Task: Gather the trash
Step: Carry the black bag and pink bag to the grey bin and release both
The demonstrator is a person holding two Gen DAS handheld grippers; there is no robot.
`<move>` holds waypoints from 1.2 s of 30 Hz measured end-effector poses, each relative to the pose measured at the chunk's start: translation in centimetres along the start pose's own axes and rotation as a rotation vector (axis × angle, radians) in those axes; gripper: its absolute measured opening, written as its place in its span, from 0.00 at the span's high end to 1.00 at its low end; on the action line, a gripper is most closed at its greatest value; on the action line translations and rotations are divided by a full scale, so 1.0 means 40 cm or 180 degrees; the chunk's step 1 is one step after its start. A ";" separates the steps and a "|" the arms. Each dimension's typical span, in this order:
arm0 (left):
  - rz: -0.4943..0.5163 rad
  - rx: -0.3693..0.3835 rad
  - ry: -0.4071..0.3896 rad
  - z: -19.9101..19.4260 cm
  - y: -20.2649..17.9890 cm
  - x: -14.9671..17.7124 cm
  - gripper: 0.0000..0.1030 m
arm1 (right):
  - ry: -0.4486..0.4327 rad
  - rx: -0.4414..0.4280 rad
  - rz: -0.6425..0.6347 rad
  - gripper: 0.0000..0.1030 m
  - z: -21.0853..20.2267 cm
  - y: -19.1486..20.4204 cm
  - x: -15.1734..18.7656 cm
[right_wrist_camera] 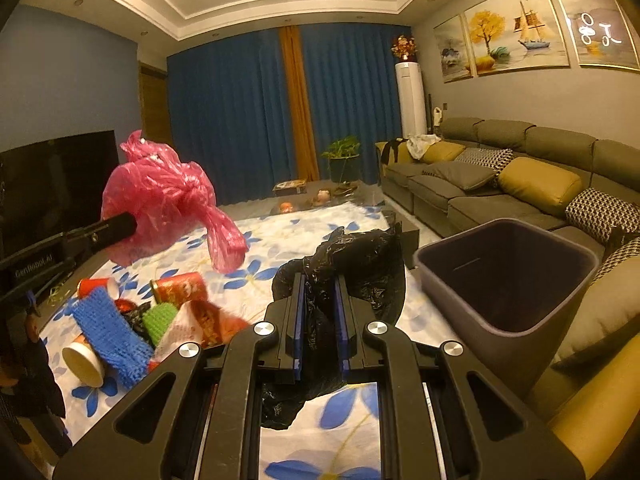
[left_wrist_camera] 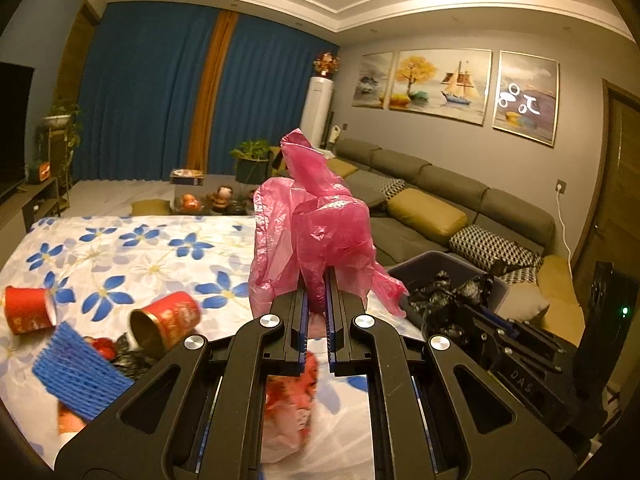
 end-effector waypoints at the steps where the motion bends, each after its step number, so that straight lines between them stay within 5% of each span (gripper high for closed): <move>1: 0.0016 0.0020 0.0007 0.011 -0.016 -0.003 0.94 | -0.0021 0.0045 0.0017 0.86 -0.002 -0.015 -0.007; 21: 0.0451 0.0478 0.0134 0.270 -0.323 -0.075 0.94 | -0.0311 0.0705 0.0320 0.86 -0.008 -0.320 -0.112; 36: 0.0511 0.0532 0.0298 0.436 -0.401 -0.091 0.94 | -0.0282 0.0821 0.0494 0.86 0.048 -0.389 -0.117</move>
Point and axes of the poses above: each gripper's, at about its wrist camera, not at the fingertips, and z roughly the way its jaws point, y to its left, x to its underside, the point moved 3 cm from there along z, roughly the way its jaws point, and after that the axes turned 13 degrees about y, right-handed, at the moved point
